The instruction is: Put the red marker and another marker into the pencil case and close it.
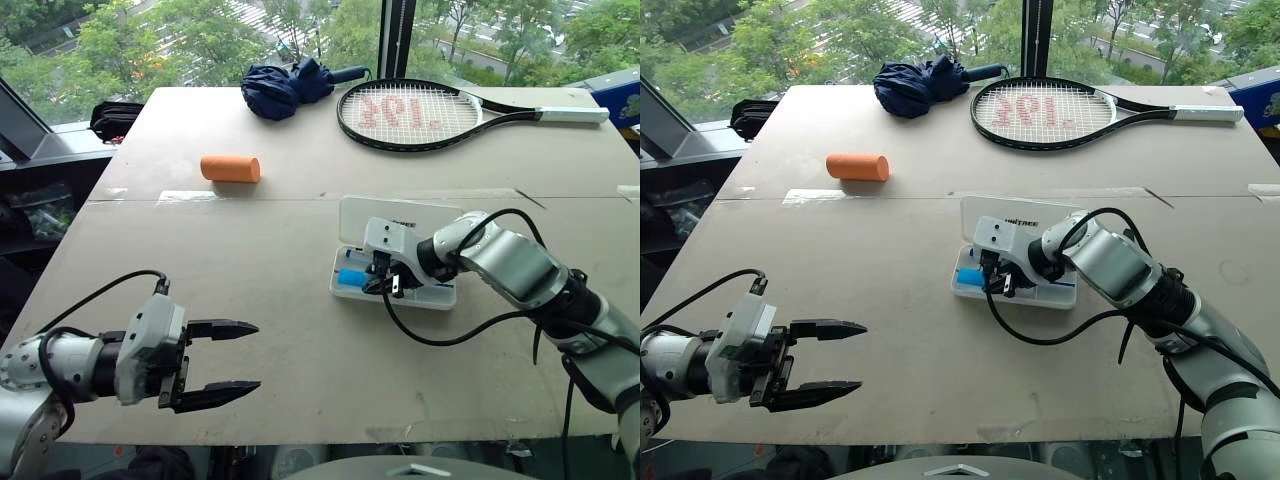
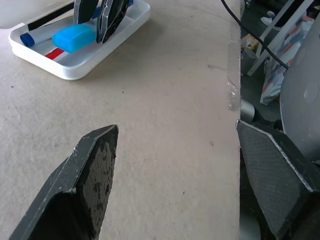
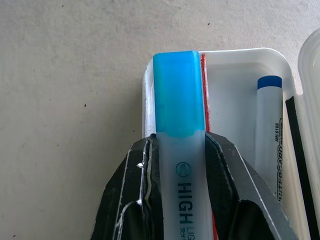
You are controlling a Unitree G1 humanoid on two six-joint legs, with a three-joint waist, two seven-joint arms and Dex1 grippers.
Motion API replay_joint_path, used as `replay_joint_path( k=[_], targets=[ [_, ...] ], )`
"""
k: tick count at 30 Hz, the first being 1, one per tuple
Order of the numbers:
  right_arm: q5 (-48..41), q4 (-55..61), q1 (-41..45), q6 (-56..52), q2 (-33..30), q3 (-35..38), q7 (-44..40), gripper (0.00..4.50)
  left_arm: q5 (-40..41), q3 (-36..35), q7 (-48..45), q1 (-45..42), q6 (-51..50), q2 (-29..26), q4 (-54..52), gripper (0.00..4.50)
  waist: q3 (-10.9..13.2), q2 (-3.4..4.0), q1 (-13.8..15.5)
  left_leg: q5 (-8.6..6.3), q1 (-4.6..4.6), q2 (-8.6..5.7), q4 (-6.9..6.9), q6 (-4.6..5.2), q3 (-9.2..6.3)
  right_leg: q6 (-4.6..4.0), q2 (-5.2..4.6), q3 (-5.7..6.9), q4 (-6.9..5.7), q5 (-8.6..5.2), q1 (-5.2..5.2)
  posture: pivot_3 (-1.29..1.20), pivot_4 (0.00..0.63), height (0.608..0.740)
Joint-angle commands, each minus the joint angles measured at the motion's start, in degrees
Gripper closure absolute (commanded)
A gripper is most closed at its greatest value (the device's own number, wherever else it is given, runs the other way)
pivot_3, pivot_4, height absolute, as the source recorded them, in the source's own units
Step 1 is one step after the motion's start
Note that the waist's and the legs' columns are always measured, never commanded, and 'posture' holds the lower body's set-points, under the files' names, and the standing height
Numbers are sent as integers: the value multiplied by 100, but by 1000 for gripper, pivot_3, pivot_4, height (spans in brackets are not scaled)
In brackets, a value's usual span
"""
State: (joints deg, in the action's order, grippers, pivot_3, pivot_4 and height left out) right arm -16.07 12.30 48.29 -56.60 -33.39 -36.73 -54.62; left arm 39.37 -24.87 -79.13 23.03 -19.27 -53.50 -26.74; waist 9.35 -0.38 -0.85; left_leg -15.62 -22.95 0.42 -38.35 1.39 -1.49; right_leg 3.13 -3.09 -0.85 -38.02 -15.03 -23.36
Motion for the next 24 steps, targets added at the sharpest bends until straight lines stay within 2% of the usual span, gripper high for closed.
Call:
replay_joint_path(
  k=[1, 4, 9, 13, 17, 20, 24],
  targets=[
    [70, 116, 23, 142, -79, 16, -186, 2005, -18, -101, -61, -37, 144, 29, 27, 684, 0, 0, -1, 0, 0, 0, 0, 0, 0, 0, 0, 0, 0, 0, 0, 0, 150, 730],
    [-98, 317, -33, -38, -122, 241, -257, 629, -24, -45, -54, -97, 165, 21, 66, 684, 0, 0, 1, 0, 0, 0, 0, 0, 0, 0, -2, 0, -1, 0, 0, 0, 150, 730],
    [-1006, 1109, -493, -753, -341, 1661, -207, 629, 41, 56, 80, -209, 93, 51, -44, 684, 0, 0, 21, 0, -5, -1, 0, 0, -3, 0, -7, 4, 3, 0, 1, 0, 150, 730],
    [-1759, 2130, -1482, -1491, -701, 3509, 100, 629, 303, 146, 451, -324, -213, 139, -450, 684, -1, -2, 57, -1, -8, -1, 1, 1, -7, 1, -17, 7, 6, 0, 2, 0, 150, 730],
    [-1974, 2760, -2405, -2204, -882, 5207, 665, 629, 574, 412, 1027, -595, -619, 263, -925, 684, 0, -1, 62, -1, -9, -2, 1, 1, -8, 1, -27, 4, 5, 1, 4, 0, 150, 730],
    [-1378, 2607, -2907, -2372, -1146, 5650, 1440, 629, 712, 712, 1503, -910, -902, 353, -1236, 684, -1, -1, 40, -1, 9, -2, 1, 1, -5, 1, -5, 3, 1, 1, 18, 0, 150, 730],
    [-557, 1810, -2867, -2268, -928, 5614, 2664, 629, 1055, 1097, 2127, -1518, -1358, 436, -1555, 684, -3, -2, 9, 0, 15, -4, -1, 1, 2, 1, 6, -6, -3, 1, 21, 0, 150, 730]
  ],
)
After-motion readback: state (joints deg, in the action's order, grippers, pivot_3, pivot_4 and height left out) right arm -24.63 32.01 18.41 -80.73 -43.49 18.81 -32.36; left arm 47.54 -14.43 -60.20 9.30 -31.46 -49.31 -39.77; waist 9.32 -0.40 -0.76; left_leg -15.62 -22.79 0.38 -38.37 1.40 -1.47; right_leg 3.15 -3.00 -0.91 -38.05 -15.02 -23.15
